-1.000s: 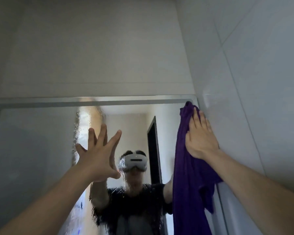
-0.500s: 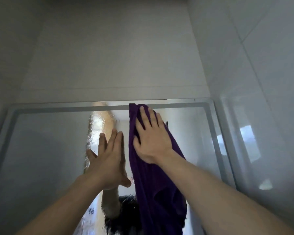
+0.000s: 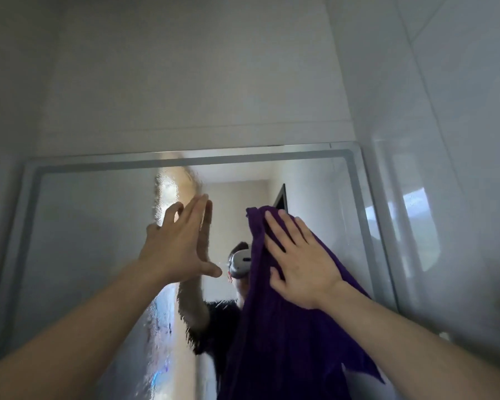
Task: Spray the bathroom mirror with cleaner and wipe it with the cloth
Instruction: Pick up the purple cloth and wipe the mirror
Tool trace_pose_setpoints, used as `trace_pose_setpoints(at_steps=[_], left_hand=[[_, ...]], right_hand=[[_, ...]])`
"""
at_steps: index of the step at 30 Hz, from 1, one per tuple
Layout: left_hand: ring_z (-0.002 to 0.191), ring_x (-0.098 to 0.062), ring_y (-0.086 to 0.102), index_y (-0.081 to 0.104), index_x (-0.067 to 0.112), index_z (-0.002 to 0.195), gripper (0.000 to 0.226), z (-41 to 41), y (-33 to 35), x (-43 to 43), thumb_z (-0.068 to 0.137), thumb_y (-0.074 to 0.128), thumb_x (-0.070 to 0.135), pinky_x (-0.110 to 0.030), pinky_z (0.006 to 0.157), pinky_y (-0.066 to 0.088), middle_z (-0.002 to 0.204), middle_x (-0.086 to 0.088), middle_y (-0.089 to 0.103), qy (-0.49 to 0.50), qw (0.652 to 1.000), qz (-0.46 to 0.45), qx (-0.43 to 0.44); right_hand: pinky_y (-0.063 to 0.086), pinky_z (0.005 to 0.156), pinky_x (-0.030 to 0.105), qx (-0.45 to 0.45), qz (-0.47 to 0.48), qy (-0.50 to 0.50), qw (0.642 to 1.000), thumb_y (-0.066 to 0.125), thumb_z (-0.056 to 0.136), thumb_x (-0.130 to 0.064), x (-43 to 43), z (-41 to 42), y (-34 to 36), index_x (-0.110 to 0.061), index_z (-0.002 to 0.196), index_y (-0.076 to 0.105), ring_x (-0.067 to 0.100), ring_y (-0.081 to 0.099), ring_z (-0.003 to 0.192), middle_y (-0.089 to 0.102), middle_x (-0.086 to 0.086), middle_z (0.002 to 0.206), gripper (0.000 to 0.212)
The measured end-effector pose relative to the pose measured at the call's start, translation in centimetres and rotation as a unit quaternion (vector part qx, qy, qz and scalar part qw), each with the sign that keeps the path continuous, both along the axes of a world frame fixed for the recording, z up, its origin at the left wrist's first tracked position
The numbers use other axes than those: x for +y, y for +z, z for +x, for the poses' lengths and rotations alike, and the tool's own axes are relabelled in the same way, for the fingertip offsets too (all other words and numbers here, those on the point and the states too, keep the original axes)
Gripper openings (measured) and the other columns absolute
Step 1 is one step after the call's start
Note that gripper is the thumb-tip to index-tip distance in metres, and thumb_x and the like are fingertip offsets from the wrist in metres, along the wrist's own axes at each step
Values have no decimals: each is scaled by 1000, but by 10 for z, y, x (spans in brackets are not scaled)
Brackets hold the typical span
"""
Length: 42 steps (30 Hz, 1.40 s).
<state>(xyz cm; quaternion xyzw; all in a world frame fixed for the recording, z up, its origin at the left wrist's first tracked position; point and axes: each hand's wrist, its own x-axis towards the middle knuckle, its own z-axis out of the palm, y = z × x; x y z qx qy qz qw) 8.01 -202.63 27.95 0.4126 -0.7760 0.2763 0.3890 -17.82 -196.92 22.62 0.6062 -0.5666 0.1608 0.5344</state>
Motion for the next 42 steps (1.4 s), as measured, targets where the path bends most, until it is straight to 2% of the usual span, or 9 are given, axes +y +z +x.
trace_pose_setpoints(at_steps=[2,7,12,16,22,28,32,36,42], left_hand=[[155,-28,5,-14,39,156,158,19,8,-2,38,80,85,-63,114,31,170,9,0,4,1000,1,3],[155,-36,-17,-22,50,153,154,75,24,-22,44,83,80,-70,118,18,167,8,-25,84,996,18,-9],[155,-36,-16,-19,56,150,151,83,24,-31,44,86,77,-72,117,19,167,14,-24,45,999,30,5],[155,-36,-15,-15,53,153,151,82,25,-28,45,89,72,-72,118,18,168,12,-20,45,998,32,3],[156,-31,-14,-17,36,157,161,84,24,-35,44,94,64,-69,120,15,168,18,-17,30,998,47,39],[157,-31,-9,-18,42,155,154,84,11,-39,52,97,46,-67,120,17,169,13,-10,18,992,45,114],[156,-35,-7,-8,38,157,154,84,-19,-41,43,88,74,-66,117,22,170,7,-9,53,972,67,220],[157,-36,-10,-5,29,161,155,85,-22,-43,43,81,83,-67,119,21,171,5,-12,73,974,78,201],[157,-35,-6,-1,27,163,156,106,-14,-46,44,92,68,-56,125,11,172,-2,-6,51,983,87,152]], right_hand=[[3,128,51,-32,-19,-23,999,28,92,-44,7,-5,18,-17,164,7,33,-11,158,-11,12,172,80],[-6,127,51,-119,-66,-26,990,28,99,-36,2,0,79,-14,163,-9,36,-19,156,-25,13,168,77],[-4,127,51,-138,-106,3,985,25,105,-42,-20,37,129,-16,164,-1,35,-13,157,-16,12,171,70],[-4,127,52,-95,-97,25,990,20,103,-47,-40,84,146,-19,164,6,35,-10,158,-10,11,172,69],[-6,127,52,-15,-52,71,996,16,102,-51,-66,143,94,-22,164,6,32,-11,158,-8,10,172,70],[-6,127,51,59,-9,91,994,18,102,-49,-70,151,20,-20,164,4,32,-12,158,-8,9,172,70],[1,128,51,87,18,99,991,30,96,-44,-57,123,-17,-18,163,20,32,-3,159,3,9,173,73],[6,128,50,83,-3,78,993,43,88,-36,-36,77,-29,-15,161,28,31,8,159,13,8,172,77],[9,128,49,28,-41,33,998,36,88,-31,-22,52,6,-12,161,26,33,8,158,10,8,172,76]])
